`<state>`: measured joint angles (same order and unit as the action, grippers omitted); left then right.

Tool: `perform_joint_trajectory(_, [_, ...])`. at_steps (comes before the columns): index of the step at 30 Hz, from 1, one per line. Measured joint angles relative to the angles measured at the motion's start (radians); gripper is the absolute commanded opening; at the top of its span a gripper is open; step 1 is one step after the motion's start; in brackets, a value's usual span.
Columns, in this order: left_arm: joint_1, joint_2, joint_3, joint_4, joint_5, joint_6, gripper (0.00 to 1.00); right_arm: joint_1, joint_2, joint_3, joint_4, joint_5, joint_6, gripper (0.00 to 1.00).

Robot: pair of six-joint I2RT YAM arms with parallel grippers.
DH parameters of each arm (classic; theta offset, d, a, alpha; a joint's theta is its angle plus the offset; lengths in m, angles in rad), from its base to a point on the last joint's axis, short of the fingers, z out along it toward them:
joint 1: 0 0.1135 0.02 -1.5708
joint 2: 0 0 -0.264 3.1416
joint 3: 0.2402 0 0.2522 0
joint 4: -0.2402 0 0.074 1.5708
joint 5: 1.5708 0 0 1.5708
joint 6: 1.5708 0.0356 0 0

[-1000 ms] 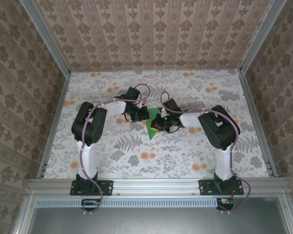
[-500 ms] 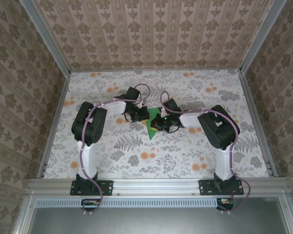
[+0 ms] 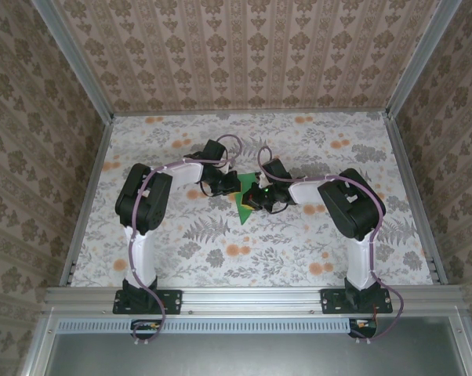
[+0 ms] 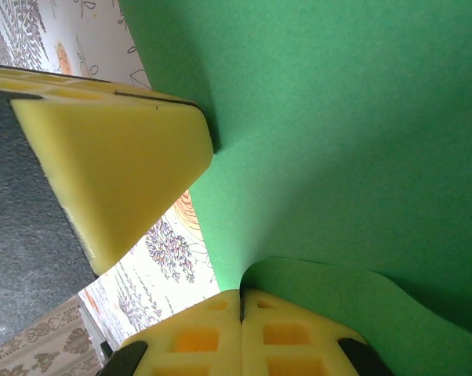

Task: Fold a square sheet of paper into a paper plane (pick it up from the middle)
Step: Third fold the triangle at the center of the table.

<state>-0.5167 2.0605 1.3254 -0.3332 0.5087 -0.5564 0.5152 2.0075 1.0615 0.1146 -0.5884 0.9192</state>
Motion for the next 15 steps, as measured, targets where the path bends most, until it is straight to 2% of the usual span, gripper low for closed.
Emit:
perform_joint_trajectory(7, [0.0,0.0,0.004,-0.005,-0.004,0.0,0.13,0.0,0.0,0.0,-0.002,0.001,-0.004,0.12])
perform_joint_trajectory(15, [0.042,-0.049,-0.025,-0.015,-0.03,-0.027,0.25,0.0,-0.001,0.012,0.011,-0.007,-0.01,0.31])
